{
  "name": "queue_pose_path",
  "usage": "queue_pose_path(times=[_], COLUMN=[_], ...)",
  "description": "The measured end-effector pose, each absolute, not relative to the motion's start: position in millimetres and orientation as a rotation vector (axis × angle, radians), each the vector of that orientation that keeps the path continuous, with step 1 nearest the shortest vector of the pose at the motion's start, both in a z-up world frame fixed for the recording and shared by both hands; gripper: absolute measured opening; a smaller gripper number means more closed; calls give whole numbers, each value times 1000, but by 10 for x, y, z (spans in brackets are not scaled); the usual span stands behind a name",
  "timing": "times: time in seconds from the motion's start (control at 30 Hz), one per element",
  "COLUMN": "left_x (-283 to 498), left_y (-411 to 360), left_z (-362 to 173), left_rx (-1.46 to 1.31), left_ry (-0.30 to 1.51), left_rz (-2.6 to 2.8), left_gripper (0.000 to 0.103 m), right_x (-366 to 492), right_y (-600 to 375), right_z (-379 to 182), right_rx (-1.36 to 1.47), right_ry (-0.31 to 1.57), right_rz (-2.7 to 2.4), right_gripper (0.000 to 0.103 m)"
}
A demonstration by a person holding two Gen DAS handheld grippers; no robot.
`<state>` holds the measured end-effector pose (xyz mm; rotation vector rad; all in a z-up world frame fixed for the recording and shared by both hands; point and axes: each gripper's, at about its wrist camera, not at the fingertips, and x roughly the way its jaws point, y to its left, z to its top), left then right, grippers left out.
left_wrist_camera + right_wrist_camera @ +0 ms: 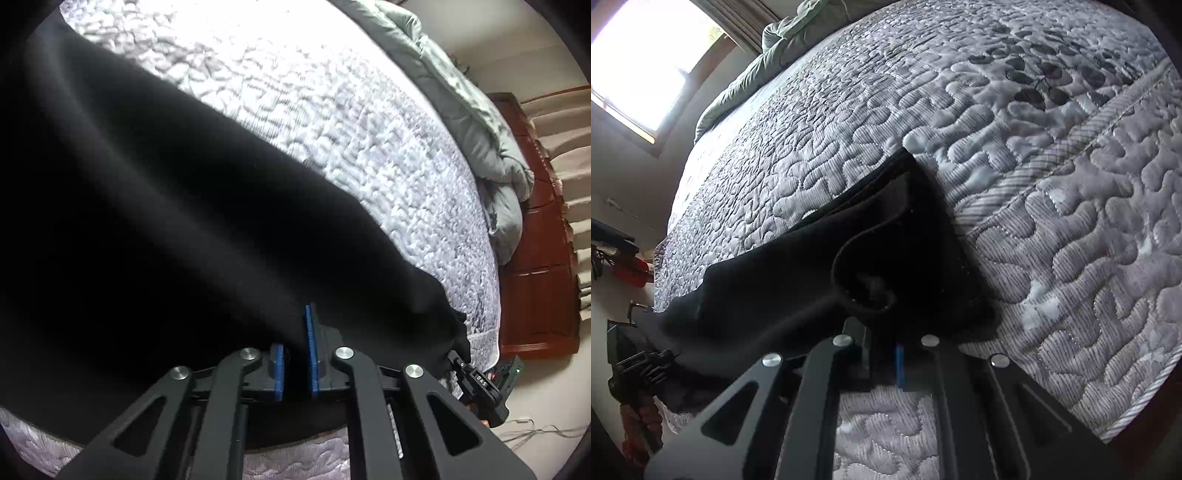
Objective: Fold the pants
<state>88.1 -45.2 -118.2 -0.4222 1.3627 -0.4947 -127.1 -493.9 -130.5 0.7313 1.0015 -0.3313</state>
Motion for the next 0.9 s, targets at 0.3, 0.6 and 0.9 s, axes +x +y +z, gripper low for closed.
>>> queue_pose_path(times=[0.3,0.6,0.9], left_x=[-76,-190,-130], left_y=[-572,-622,-508], left_z=[-927,-1223,-1264], left_rx=[-196,-199,-237], left_ry=[1159,1218,1240], left_rz=[-545,-556,-565], left_gripper=[9,8,9], right_x=[-1280,-1313,-1335], right_y=[-5023,-4948,-4209], right_z=[-1074,-1095,-464], right_rx=[659,575,269], right_ry=[977,1016,947], right_rz=[-397,-457,-633], right_gripper=[7,22,43])
